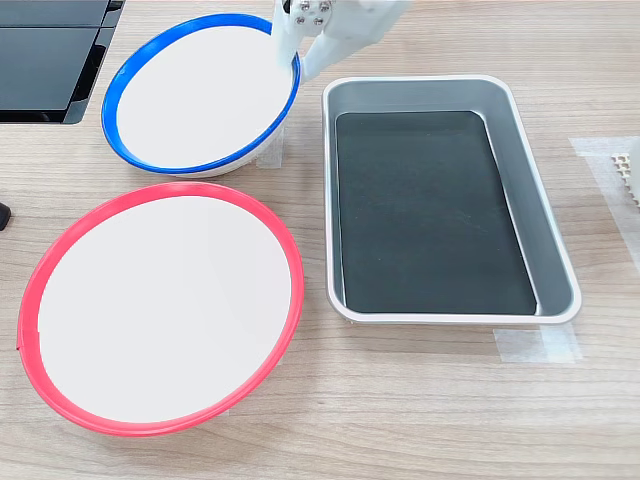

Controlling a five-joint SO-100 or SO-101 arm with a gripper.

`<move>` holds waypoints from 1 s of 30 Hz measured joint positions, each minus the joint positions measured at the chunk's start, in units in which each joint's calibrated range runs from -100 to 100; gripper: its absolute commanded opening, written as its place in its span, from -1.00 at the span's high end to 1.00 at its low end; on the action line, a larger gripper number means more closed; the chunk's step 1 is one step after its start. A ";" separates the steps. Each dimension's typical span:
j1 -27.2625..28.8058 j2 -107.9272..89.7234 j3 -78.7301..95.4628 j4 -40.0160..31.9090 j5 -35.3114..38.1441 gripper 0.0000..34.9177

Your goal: Lift the stacked dish and set it down on the table.

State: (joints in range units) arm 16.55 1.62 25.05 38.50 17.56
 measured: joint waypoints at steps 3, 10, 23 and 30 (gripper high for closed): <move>0.18 0.00 1.72 -1.55 0.34 0.99; 0.44 0.00 2.99 -3.02 0.83 0.60; -0.80 -10.49 4.90 6.69 1.90 0.66; -5.04 -24.72 8.62 18.27 1.12 0.99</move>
State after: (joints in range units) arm 11.50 -23.10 33.67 56.77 18.68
